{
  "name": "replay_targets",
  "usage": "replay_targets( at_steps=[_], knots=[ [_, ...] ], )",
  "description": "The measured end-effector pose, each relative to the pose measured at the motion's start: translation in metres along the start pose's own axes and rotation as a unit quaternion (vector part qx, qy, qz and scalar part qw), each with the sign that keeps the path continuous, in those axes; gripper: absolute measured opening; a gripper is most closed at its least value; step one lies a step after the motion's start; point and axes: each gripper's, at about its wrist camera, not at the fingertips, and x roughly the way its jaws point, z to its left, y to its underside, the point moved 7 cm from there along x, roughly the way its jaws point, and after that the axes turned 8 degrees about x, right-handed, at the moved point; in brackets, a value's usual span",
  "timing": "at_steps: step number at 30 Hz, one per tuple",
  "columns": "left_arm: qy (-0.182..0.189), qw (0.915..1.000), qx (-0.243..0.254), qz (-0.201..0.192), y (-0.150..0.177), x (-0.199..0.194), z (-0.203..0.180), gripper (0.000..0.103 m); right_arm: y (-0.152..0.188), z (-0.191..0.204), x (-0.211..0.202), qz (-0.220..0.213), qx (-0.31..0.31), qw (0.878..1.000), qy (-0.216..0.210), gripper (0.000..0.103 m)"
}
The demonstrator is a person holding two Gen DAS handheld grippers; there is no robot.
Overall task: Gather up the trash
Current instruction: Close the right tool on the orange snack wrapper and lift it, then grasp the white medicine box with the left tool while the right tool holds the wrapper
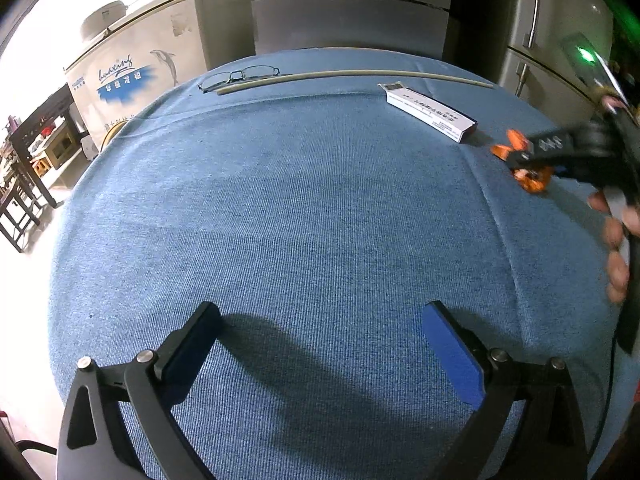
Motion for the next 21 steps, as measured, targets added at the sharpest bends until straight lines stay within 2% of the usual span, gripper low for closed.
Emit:
replay_targets(
  at_steps=[4, 8, 14, 21],
  knots=[
    [-0.008, 0.9999, -0.014, 0.005, -0.001, 0.001, 0.001, 0.101, 0.019, -0.025, -0.017, -0.005, 0.018, 1.000, -0.006, 0.029],
    [0.006, 0.9996, -0.026, 0.013, -0.015, 0.002, -0.010, 0.101, 0.038, -0.052, -0.035, -0.009, 0.052, 0.998, -0.028, 0.029],
    [0.019, 0.9994, -0.024, -0.014, -0.081, 0.004, -0.044, 0.101, 0.060, -0.068, -0.052, -0.015, 0.076, 0.995, -0.057, 0.029],
    [-0.003, 0.9994, -0.030, -0.018, -0.151, 0.044, -0.085, 0.101, 0.070, -0.078, -0.064, -0.017, 0.093, 0.993, -0.072, 0.028]
  ],
)
